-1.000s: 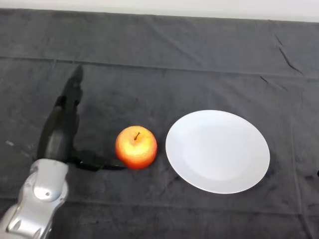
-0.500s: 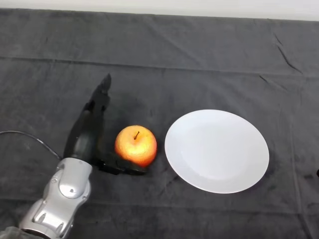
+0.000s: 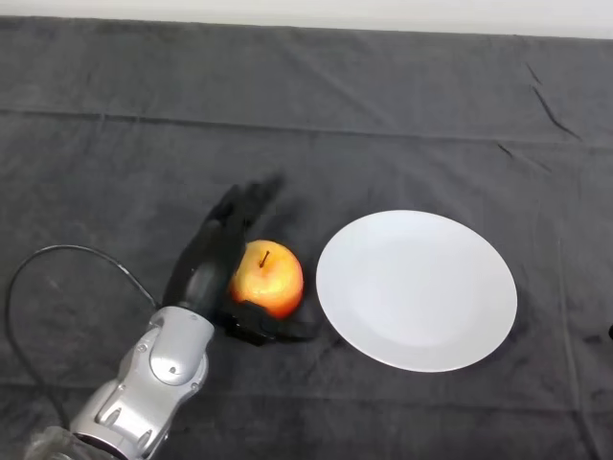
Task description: Move the apple to the plate
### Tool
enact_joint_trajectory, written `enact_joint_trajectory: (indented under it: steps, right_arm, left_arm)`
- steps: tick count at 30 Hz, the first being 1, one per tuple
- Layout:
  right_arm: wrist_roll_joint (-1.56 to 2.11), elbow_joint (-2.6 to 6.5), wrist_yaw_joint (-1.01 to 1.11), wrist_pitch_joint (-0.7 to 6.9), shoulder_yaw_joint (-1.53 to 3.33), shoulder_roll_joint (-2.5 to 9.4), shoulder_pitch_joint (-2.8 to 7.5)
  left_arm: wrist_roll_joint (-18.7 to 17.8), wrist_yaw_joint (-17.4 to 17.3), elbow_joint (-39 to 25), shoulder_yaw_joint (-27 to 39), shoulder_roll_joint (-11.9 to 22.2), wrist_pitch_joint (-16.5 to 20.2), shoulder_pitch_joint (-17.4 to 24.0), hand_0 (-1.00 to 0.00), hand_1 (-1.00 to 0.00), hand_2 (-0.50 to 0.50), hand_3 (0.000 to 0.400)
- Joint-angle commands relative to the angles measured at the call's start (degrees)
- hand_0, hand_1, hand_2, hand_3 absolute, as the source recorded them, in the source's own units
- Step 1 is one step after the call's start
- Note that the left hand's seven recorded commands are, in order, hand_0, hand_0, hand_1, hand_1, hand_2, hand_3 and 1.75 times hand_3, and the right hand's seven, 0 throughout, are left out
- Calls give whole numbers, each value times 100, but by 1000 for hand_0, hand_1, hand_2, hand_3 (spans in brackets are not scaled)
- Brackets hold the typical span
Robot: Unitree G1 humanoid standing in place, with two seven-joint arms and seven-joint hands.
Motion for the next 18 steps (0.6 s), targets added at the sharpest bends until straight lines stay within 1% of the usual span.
enact_joint_trajectory:
  steps: [1, 6, 11, 14, 18]
  right_arm:
    - [118, 469, -10, 517, -44, 426, 636]
    - [124, 470, -10, 516, -39, 426, 635]
    - [130, 470, -9, 516, -34, 426, 635]
    - [133, 469, -9, 517, -30, 427, 636]
    - [138, 466, -8, 518, -26, 427, 637]
  left_arm:
    - [24, -72, 17, -189, 97, -131, -343, -1000, -1000, 0, 400]
    - [104, -116, -235, -257, 219, -93, -324, -1000, -1000, 0, 400]
    - [138, -240, -562, -196, 397, -25, -346, -1000, -1000, 0, 400]
    - [150, -310, -801, -123, 483, 71, -375, -1000, -1000, 0, 400]
    - [220, -325, -1167, -61, 510, 267, -405, -1000, -1000, 0, 400]
